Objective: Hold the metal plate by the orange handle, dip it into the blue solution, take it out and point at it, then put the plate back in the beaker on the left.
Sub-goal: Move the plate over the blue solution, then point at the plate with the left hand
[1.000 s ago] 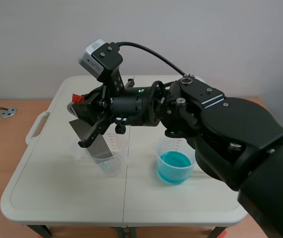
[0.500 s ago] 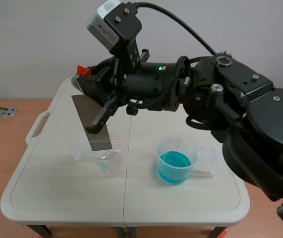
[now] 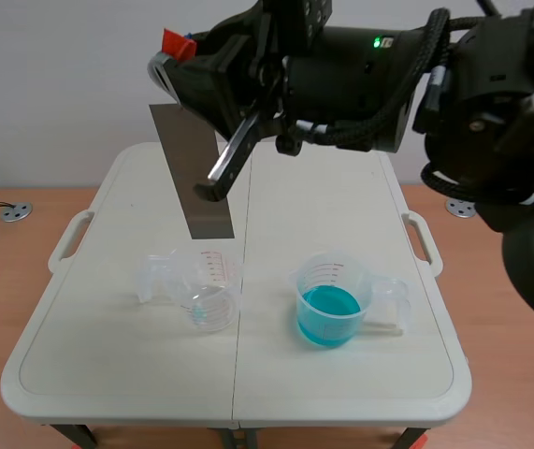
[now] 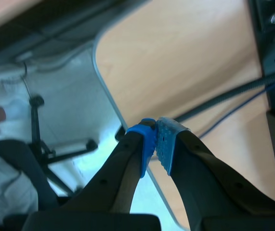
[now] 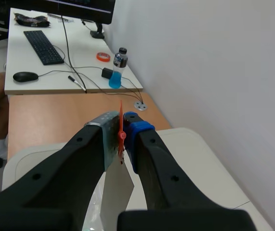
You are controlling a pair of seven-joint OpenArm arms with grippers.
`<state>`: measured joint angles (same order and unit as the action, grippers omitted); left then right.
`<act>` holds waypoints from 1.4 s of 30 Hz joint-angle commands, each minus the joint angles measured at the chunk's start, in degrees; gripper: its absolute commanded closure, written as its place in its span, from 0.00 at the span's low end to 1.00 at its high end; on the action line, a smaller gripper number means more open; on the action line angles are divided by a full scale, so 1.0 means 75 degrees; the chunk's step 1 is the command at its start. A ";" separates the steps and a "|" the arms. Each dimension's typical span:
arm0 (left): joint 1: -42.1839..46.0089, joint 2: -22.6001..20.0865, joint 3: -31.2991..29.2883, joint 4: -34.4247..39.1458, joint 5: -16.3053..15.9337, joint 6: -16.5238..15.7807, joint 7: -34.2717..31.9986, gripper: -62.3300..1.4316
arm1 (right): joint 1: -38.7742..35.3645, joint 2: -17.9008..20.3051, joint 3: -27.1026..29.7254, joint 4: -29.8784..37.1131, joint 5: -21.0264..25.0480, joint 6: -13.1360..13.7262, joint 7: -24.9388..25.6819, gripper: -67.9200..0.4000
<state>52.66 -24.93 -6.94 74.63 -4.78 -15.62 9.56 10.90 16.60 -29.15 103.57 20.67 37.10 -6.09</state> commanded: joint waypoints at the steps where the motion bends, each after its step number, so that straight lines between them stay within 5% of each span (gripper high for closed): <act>1: -0.0020 0.0009 -0.0146 0.0254 0.0125 -0.0015 -0.0017 0.93 | -0.0003 0.0166 0.0172 0.0254 0.0256 -0.0032 0.0117 0.98; 12: -0.0085 -0.0009 -0.1285 0.2122 0.0909 0.0154 -0.0020 0.93 | -0.0615 0.1253 0.1148 0.1064 0.1416 -0.0029 0.0125 0.98; 22: -0.0119 -0.0006 -0.1716 0.4497 0.0927 0.0058 -0.0662 0.93 | -0.1046 0.2448 0.2017 0.1070 0.2428 0.0009 0.0443 0.98; 32: -0.1658 -0.0006 -0.0571 0.4943 0.0758 -0.1801 -0.1148 0.93 | -0.1396 0.3474 0.2192 0.0764 0.2632 0.0032 0.1276 0.98; 42: -0.3142 -0.0003 0.1329 0.4634 0.0755 -0.2521 -0.1131 0.93 | -0.1437 0.3818 0.2183 0.0175 0.2626 0.0090 0.1950 0.98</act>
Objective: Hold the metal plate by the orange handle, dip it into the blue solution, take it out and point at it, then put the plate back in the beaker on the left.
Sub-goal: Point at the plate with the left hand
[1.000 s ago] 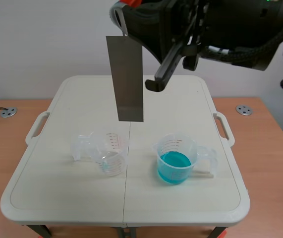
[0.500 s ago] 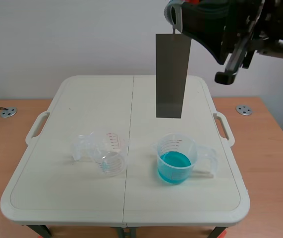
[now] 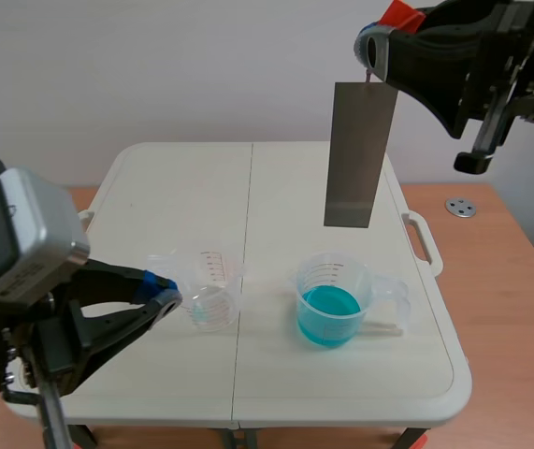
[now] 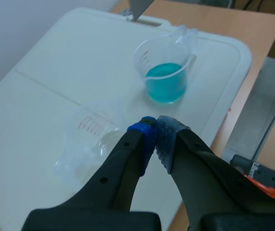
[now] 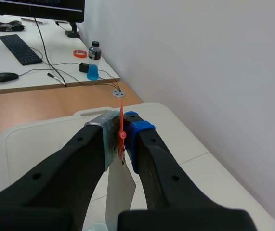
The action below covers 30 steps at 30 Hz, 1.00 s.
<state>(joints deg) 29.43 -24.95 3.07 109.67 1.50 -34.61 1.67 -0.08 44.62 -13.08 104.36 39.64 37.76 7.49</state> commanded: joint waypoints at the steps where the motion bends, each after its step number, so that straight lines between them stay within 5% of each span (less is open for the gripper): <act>1: -0.0210 0.0000 0.0172 -0.0122 -0.0079 0.0015 -0.0079 0.93 | 0.0026 0.0082 0.0035 0.0050 0.0096 0.0006 0.0140 0.98; 20: -0.3171 0.0391 0.2565 -0.2194 -0.0085 0.0143 0.0096 0.93 | 0.0029 0.0079 0.0035 0.0003 0.0096 0.0152 0.0140 0.98; 30: -0.4173 0.0938 0.3232 -0.3016 -0.0082 0.0766 0.0105 0.93 | 0.0029 0.0079 0.0035 0.0003 0.0096 0.0175 0.0140 0.98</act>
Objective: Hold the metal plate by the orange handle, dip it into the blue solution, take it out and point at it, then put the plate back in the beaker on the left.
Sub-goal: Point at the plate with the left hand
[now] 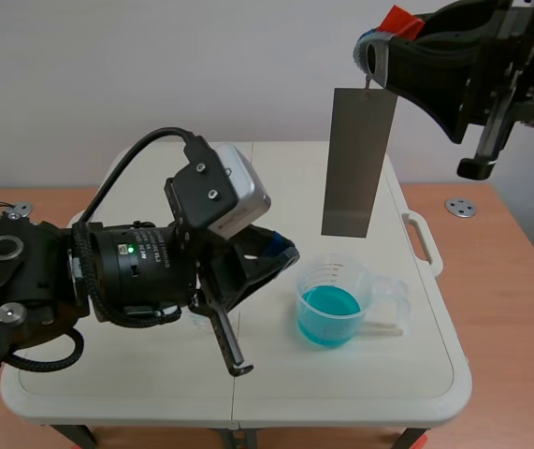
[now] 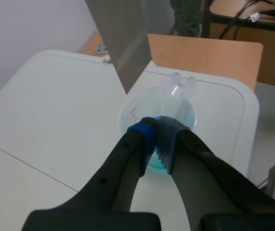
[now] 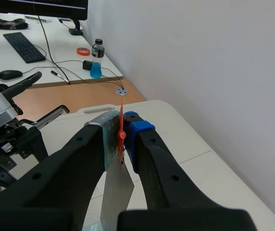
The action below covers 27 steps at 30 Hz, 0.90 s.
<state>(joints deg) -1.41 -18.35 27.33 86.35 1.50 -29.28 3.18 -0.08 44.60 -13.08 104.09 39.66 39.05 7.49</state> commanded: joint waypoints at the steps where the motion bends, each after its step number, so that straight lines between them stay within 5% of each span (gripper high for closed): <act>1: -0.0140 0.0093 0.0055 0.0038 -0.0082 0.0137 -0.0102 0.93 | 0.0029 0.0082 0.0035 0.0038 0.0093 0.0003 0.0140 0.98; 27: -0.0592 0.0425 0.0236 -0.0484 -0.0204 0.0431 -0.0038 0.93 | 0.0026 0.0061 0.0035 0.0038 0.0096 0.0003 0.0134 0.98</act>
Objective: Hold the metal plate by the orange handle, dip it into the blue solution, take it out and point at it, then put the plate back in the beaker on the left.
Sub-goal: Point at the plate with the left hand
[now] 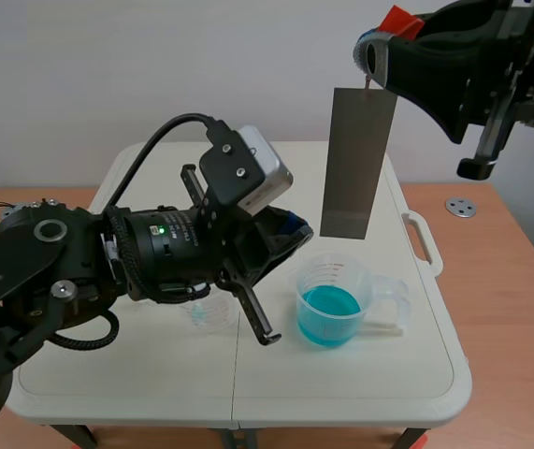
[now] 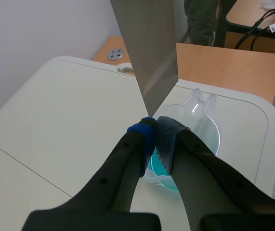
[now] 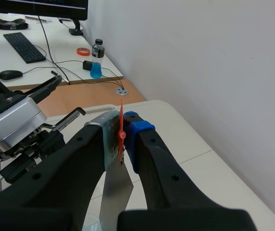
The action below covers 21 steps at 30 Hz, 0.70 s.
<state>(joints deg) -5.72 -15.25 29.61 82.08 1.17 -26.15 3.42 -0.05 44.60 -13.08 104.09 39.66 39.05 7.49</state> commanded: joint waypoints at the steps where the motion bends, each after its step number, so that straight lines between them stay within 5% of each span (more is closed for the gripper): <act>1: 0.0000 -0.0038 -0.0122 0.0096 -0.0286 0.0017 -0.0041 0.93 | 0.0023 0.0061 0.0035 0.0038 0.0096 0.0003 0.0134 0.98; 9: 0.0962 -0.1271 -0.1256 0.0866 -0.0965 0.0017 0.0175 0.93 | 0.0023 -0.0239 0.0035 0.0023 0.0050 0.0029 -0.0044 0.98; 16: 0.3098 -0.2556 -0.2981 0.1346 -0.1335 0.0017 0.0061 0.93 | 0.0023 -0.0501 0.0032 -0.0067 -0.0143 0.0207 -0.0122 0.98; 21: 0.4835 -0.2865 -0.4197 0.1346 -0.1422 0.0251 0.0058 0.93 | 0.0026 -0.0708 0.0032 -0.0350 -0.0315 0.0216 -0.0117 0.98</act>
<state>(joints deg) 29.95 -37.58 -1.52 92.01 -8.99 -24.97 4.47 -0.05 39.31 -13.10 101.69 36.73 40.95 5.76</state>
